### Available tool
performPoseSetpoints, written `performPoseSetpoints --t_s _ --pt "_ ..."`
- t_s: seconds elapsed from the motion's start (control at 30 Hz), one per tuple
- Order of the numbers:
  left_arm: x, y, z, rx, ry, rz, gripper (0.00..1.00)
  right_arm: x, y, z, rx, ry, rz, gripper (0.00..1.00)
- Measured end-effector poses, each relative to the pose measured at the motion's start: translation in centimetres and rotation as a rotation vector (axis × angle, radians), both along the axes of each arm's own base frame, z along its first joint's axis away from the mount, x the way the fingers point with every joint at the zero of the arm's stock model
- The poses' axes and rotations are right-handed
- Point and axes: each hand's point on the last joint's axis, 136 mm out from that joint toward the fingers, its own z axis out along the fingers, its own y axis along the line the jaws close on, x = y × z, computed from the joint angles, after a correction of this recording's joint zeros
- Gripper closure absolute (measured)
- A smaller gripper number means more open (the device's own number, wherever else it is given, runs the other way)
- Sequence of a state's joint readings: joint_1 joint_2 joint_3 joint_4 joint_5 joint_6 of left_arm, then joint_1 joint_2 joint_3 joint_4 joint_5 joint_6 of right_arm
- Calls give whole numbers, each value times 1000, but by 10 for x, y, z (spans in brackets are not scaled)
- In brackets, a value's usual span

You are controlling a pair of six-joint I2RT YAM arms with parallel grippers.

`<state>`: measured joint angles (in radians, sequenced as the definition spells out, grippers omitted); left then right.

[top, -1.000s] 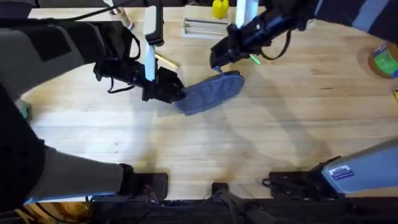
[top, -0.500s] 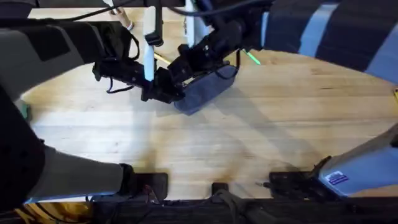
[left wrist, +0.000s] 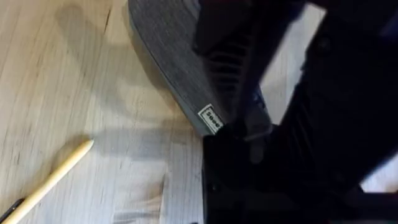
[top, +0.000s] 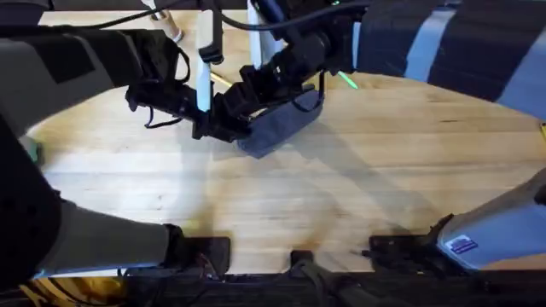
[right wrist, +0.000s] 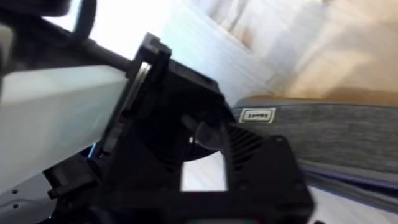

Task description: Unzip the bag, pick up the pens from the table one at a time and place them inside, then zip the bag closed.

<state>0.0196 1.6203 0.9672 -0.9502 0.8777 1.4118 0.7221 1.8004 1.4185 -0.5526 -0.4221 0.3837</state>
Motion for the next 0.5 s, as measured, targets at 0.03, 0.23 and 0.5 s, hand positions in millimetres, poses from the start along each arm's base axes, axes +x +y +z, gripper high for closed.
performPoseSetpoints --t_s 0.03,0.23,0.5 --pt "0 0 0 -1 0 0 959 2 -2 0 -2 1 -8 610" --pt "-1 -2 1 -9 -1 -4 959 12 -23 -4 -32 4 -14 87" --pt "-1 -4 2 -12 -3 -11 959 22 -70 18 -94 -75 -26 4"
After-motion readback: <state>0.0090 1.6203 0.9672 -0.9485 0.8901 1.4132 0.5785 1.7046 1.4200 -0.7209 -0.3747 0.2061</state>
